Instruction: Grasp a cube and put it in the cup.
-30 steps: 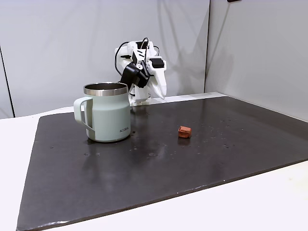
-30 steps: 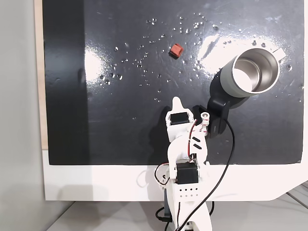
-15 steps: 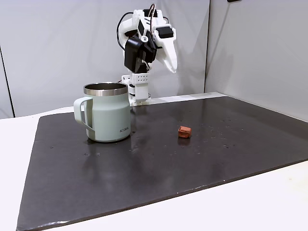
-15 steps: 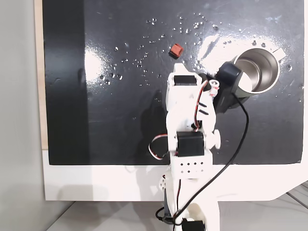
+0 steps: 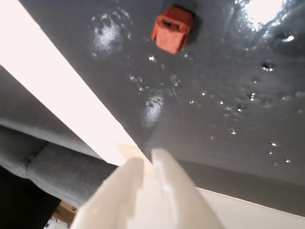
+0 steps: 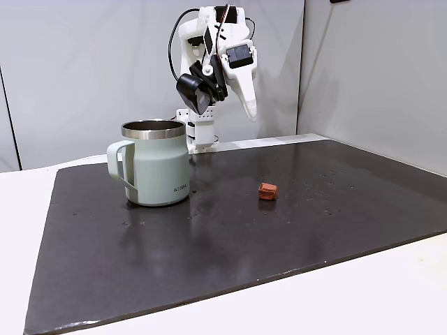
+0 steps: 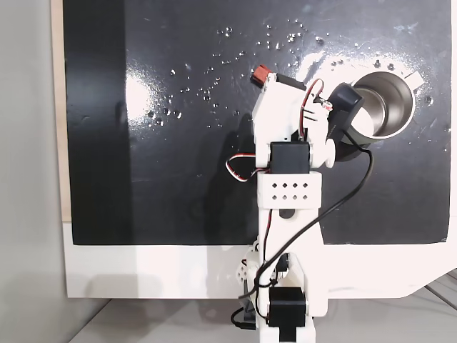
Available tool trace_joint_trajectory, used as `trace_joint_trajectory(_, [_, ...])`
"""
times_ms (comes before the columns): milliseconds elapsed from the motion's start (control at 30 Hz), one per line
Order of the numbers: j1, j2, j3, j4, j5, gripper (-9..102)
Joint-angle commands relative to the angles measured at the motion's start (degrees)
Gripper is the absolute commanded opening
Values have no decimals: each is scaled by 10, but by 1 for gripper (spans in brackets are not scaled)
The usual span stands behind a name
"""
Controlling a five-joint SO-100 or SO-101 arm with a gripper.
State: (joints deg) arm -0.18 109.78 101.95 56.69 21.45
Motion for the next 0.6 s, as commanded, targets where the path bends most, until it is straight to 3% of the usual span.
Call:
trace_joint_trajectory(0, [-9, -30, -71, 10, 16, 0])
trace_joint_trajectory(567, [-12, -201, -228, 69, 98, 0])
